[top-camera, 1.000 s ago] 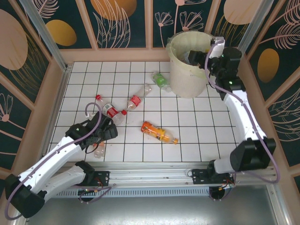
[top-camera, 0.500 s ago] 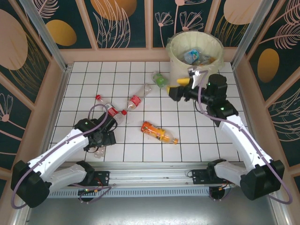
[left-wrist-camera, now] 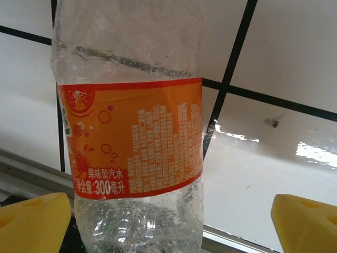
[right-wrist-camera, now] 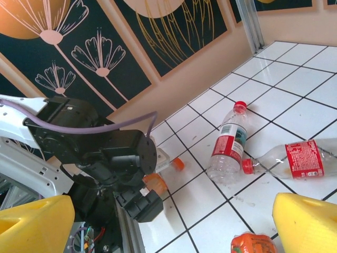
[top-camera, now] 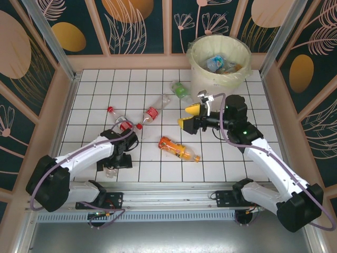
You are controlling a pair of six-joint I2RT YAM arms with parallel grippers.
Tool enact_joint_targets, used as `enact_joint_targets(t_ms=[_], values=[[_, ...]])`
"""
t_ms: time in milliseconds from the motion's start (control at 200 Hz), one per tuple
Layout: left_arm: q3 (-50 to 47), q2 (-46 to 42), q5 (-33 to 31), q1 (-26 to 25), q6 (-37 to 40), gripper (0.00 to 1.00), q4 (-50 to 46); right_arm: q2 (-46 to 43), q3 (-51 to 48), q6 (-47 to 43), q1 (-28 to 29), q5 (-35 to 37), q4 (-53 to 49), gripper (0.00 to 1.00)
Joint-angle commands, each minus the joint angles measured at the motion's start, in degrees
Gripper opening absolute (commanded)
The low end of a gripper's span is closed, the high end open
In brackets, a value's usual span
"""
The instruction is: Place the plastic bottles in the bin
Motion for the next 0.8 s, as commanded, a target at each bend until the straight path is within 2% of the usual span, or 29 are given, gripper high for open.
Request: enact_joint_targets(t_ms=[0, 365, 485, 620, 796], values=[[-0.6, 1.1, 0.8, 0.1, 1.6, 0.92, 0.3, -1.7, -0.6, -1.1, 0.3, -0.7, 1.1, 0.97], [-1.8, 3.4, 0.8, 0.1, 2.5, 0.71, 2.6, -2.0, -0.4, -0.8, 0.4, -0.1, 0.4, 0.97], [-1.9, 3.8, 0.3, 0.2, 2.6, 0.55, 2.8, -2.2, -0.7, -0.5, 0.3, 0.4, 0.6, 0.97], [-1.5, 2.8, -0.1, 0.1, 2.6, 0.55, 2.5, -2.2, -0.7, -0.3, 0.3, 0.5, 0.7, 0.97], [4.1, -0.5, -1.2, 0.2, 2.8, 0.55, 1.5, -2.1, -1.3, 1.1, 0.3, 2.8, 1.4, 0.97]])
